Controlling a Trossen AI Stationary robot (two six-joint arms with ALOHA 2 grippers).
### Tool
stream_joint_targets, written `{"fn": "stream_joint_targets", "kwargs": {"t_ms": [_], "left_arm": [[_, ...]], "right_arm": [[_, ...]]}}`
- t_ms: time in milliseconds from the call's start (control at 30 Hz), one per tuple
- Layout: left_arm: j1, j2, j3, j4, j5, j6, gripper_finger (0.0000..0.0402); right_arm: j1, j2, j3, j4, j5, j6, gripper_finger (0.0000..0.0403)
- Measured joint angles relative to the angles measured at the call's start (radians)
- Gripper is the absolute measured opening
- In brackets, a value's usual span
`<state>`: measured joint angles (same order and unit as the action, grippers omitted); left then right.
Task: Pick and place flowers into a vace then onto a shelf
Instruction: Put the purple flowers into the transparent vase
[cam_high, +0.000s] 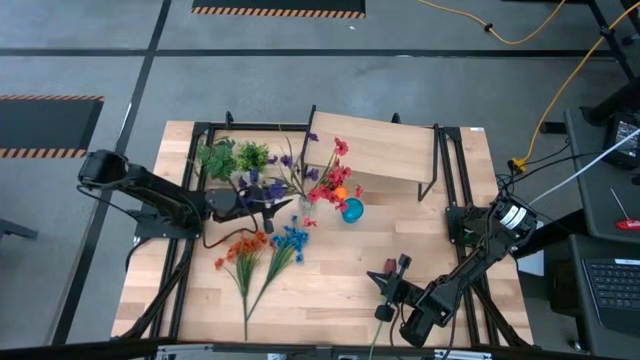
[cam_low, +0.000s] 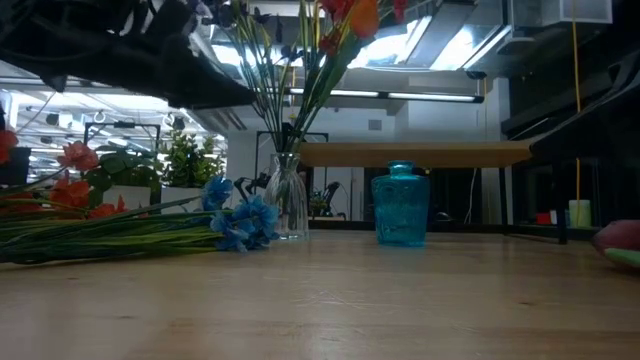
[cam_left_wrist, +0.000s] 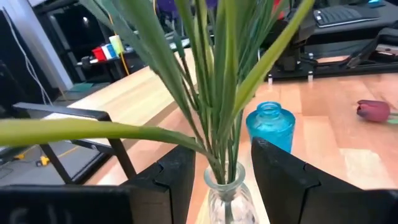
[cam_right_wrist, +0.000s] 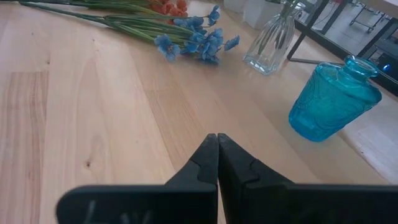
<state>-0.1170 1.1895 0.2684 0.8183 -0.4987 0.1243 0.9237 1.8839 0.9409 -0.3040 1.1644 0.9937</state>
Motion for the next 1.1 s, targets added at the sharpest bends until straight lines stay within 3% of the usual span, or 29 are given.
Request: {"fn": "stream_joint_targets", "kwargs": {"t_ms": [300, 500, 733, 933, 1100], "left_arm": [[-0.122, -0.130, 0.000, -0.169, -0.073, -0.016, 0.0149], [-0.211, -0.212, 0.000, -0.272, -0.213, -0.033, 0.0148], [-0.292, -0.310, 0.000, -0.375, -0.279, -0.037, 0.0148], [-0.377, -0.365, 0.000, -0.431, -0.291, -0.085, 0.0143], [-0.463, -0.379, 0.000, -0.438, -0.393, -0.085, 0.0143]], "right_arm": [[0.000, 0.000, 0.000, 0.001, -0.007, -0.001, 0.0000], [0.000, 0.000, 0.000, 0.001, -0.007, -0.001, 0.0000], [0.000, 0.000, 0.000, 0.001, -0.007, -0.001, 0.0000], [0.000, 0.000, 0.000, 0.001, -0.007, -0.003, 0.0000], [0.000, 0.000, 0.000, 0.001, -0.007, -0.003, 0.0000]]}}
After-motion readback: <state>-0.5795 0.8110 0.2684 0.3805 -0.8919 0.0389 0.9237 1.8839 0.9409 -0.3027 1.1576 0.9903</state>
